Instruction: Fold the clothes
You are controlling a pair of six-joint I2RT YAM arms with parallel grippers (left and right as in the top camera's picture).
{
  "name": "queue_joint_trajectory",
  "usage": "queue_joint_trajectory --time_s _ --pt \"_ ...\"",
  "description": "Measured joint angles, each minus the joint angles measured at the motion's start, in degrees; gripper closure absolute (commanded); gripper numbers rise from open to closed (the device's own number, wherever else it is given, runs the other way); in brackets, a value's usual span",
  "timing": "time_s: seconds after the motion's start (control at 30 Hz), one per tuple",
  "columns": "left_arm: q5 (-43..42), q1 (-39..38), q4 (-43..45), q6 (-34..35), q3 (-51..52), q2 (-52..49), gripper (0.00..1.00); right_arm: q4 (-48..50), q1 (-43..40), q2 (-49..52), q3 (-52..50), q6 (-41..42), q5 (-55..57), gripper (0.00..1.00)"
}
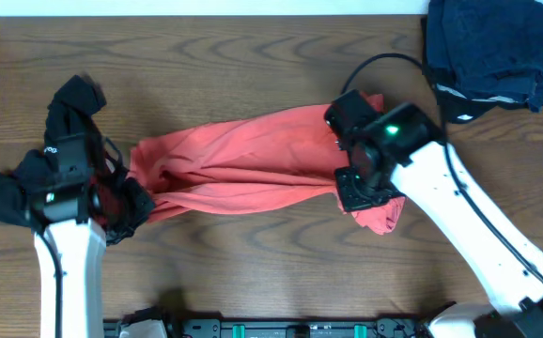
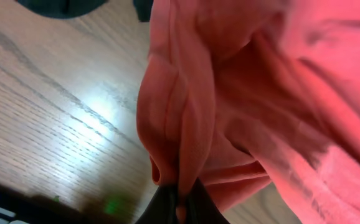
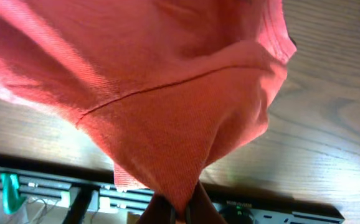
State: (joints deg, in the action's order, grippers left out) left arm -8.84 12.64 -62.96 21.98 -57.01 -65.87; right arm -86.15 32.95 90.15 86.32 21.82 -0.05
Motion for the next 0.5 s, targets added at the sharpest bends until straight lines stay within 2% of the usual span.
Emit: queue_joint_trajectory --time_s 0.23,0.5 --pt "-0.2 0.0 -0.15 0.0 0.0 4.63 0.94 -0.37 0.0 -2.58 0.15 -3.1 -3.1 0.99" --pt "1.95 0.02 0.68 0.0 0.0 1.46 0.94 9.49 -1.11 -1.25 0.15 -8.98 -3.21 0.99"
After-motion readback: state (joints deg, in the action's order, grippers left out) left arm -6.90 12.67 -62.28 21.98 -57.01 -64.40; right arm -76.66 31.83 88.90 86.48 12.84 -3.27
